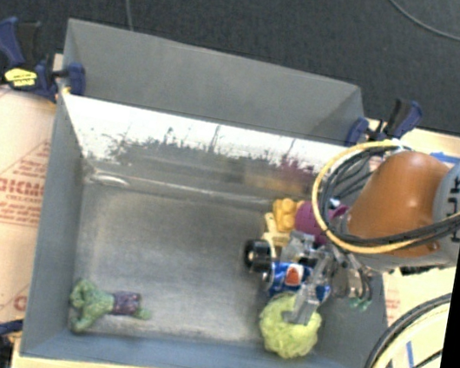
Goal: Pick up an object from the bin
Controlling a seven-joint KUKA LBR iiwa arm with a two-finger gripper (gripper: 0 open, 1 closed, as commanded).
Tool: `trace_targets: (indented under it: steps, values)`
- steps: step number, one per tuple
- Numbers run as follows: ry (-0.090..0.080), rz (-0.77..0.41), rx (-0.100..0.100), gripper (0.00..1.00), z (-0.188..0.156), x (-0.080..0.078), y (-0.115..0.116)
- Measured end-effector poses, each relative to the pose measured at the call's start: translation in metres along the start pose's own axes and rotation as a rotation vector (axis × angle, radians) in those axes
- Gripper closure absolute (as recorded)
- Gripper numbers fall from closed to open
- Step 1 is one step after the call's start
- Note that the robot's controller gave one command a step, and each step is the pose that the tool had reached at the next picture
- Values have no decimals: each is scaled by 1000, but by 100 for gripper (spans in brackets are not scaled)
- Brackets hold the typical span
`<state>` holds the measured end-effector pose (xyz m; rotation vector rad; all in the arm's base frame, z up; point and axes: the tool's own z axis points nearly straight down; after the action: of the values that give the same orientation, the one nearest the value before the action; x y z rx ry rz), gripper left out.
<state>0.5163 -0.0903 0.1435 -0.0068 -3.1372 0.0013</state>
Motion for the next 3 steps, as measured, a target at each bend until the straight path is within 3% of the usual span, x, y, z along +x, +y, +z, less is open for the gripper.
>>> trace_targets:
  steps: [1,2,3]
  values:
    - [-8,-5,1,0,-4,-2,0]
    - [-18,86,-3,0,50,-44,-42]
    - [-7,-71,-23,0,61,-74,-48]
